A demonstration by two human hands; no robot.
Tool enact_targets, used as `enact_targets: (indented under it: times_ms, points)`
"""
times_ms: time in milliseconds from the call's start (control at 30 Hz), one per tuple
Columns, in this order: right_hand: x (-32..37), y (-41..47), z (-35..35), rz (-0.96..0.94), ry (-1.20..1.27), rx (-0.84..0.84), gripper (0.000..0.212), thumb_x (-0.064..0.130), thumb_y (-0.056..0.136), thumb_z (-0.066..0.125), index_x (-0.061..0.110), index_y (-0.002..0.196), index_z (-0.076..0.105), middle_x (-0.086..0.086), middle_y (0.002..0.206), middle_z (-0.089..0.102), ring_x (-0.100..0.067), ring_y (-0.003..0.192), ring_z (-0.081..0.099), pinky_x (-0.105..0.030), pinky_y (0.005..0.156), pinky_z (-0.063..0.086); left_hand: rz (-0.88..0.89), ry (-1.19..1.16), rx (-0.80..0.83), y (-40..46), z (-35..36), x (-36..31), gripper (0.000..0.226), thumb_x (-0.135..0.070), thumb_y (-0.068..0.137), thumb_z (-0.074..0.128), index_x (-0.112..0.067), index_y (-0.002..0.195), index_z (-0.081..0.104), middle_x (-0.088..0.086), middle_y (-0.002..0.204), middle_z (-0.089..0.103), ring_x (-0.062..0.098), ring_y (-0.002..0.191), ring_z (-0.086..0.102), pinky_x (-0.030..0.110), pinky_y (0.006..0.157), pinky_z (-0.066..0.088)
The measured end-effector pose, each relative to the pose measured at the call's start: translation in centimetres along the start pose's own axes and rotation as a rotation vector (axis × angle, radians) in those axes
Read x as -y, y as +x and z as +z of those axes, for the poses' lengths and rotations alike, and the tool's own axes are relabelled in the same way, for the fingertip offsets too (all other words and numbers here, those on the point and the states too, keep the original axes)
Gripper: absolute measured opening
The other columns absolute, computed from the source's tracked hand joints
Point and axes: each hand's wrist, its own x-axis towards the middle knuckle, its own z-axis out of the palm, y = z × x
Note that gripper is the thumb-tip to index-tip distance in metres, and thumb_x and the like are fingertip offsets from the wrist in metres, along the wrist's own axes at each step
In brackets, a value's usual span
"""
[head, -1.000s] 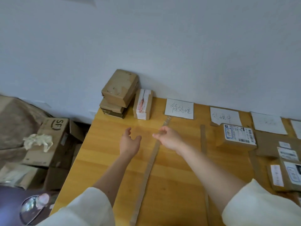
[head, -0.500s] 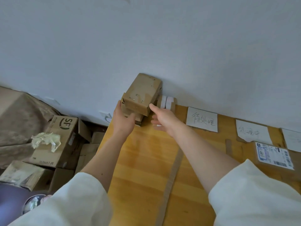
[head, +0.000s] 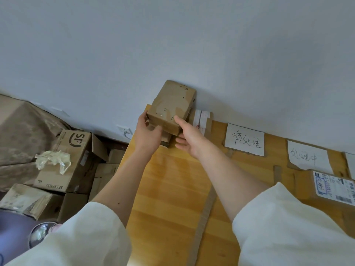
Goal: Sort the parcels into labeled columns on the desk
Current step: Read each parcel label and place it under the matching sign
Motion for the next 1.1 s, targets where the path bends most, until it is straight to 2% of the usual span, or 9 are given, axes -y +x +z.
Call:
enact_targets:
  times_ms: [67, 167, 300, 467, 600, 700, 800, 933, 1100]
  points:
    - [0.0, 0.0, 0.0, -0.004, -0.012, 0.005, 0.078, 0.060, 0.083, 0.065, 0.019, 0.146, 0.042, -0.007, 0.141, 0.050, -0.022, 0.118, 0.056, -0.039, 0.099, 0.051, 0.012, 0.006, -0.010, -0.3, 0.1, -0.3, 0.061, -0.013, 0.091, 0.059, -0.024, 0.146, 0.034, -0.007, 0.136, 0.048, 0.006, 0.107, 0.049, 0.019, 0.081, 0.049]
    - [-0.2, -0.3, -0.2, -0.027, -0.009, -0.013, 0.082, 0.063, 0.079, 0.067, 0.018, 0.144, 0.045, -0.006, 0.137, 0.053, -0.020, 0.114, 0.058, -0.036, 0.098, 0.052, 0.012, -0.025, -0.040, -1.0, 0.1, -0.7, 0.054, -0.011, 0.093, 0.048, -0.024, 0.144, 0.037, -0.007, 0.133, 0.049, 0.007, 0.108, 0.050, 0.030, 0.090, 0.052]
    - [-0.6, -1.6, -0.9, -0.062, 0.065, -0.036, 0.084, 0.061, 0.073, 0.074, 0.018, 0.140, 0.048, -0.002, 0.133, 0.054, -0.016, 0.107, 0.061, -0.033, 0.095, 0.055, 0.013, -0.124, -0.071, -2.9, 0.1, -1.4, 0.044, -0.012, 0.098, 0.034, -0.020, 0.140, 0.043, -0.006, 0.129, 0.052, 0.009, 0.113, 0.049, 0.022, 0.090, 0.040]
    - [-2.6, -4.6, -3.2, -0.130, 0.136, -0.022, 0.066, 0.051, 0.075, 0.078, 0.020, 0.130, 0.059, 0.000, 0.124, 0.062, -0.017, 0.108, 0.062, -0.031, 0.095, 0.054, -0.025, -0.242, -0.082, -6.3, 0.3, -1.7, 0.030, -0.020, 0.100, 0.034, -0.024, 0.121, 0.055, -0.011, 0.111, 0.057, 0.005, 0.105, 0.052, 0.022, 0.092, 0.041]
    - [-5.0, -7.4, -5.8, -0.191, 0.141, -0.072, 0.067, 0.050, 0.072, 0.081, 0.020, 0.128, 0.061, 0.006, 0.118, 0.065, -0.014, 0.107, 0.064, -0.031, 0.098, 0.053, -0.064, -0.232, -0.011, -9.1, 0.9, -0.9, 0.022, -0.032, 0.100, 0.039, -0.026, 0.109, 0.057, -0.004, 0.108, 0.062, 0.012, 0.105, 0.057, 0.041, 0.101, 0.046]
    - [-6.6, -9.6, -7.7, -0.233, 0.075, -0.122, 0.086, 0.056, 0.056, 0.085, 0.019, 0.130, 0.060, 0.005, 0.120, 0.067, -0.013, 0.107, 0.064, -0.031, 0.096, 0.053, -0.064, -0.229, 0.051, -11.7, 1.7, -0.4, 0.016, -0.038, 0.099, 0.041, -0.032, 0.103, 0.055, -0.007, 0.107, 0.062, 0.010, 0.105, 0.058, 0.042, 0.102, 0.046]
    - [-7.9, -12.0, -9.5, -0.287, 0.003, -0.164, 0.083, 0.055, 0.055, 0.086, 0.022, 0.126, 0.061, 0.009, 0.116, 0.069, -0.011, 0.108, 0.065, -0.031, 0.094, 0.054, -0.106, -0.212, 0.120, -14.2, 2.3, 0.2, 0.023, -0.042, 0.100, 0.041, -0.027, 0.110, 0.055, -0.008, 0.106, 0.061, 0.008, 0.104, 0.057, 0.043, 0.103, 0.045]
    - [-9.5, -14.8, -11.6, -0.330, -0.030, -0.237, 0.084, 0.041, 0.060, 0.090, 0.025, 0.132, 0.049, 0.006, 0.124, 0.060, -0.009, 0.109, 0.060, -0.020, 0.079, 0.049, -0.172, -0.144, 0.226, -16.8, 2.9, 0.7, 0.023, -0.046, 0.099, 0.040, -0.034, 0.094, 0.059, -0.003, 0.106, 0.064, 0.015, 0.107, 0.058, 0.042, 0.104, 0.044]
    - [-11.1, -16.9, -13.5, -0.483, -0.146, -0.316, 0.093, 0.026, 0.061, 0.091, 0.035, 0.133, 0.033, 0.014, 0.127, 0.047, -0.009, 0.116, 0.051, -0.015, 0.079, 0.041, -0.203, -0.150, 0.301, -19.3, 3.9, -0.2, 0.032, -0.045, 0.098, 0.043, -0.026, 0.120, 0.058, -0.005, 0.123, 0.062, 0.013, 0.110, 0.057, 0.033, 0.095, 0.046]
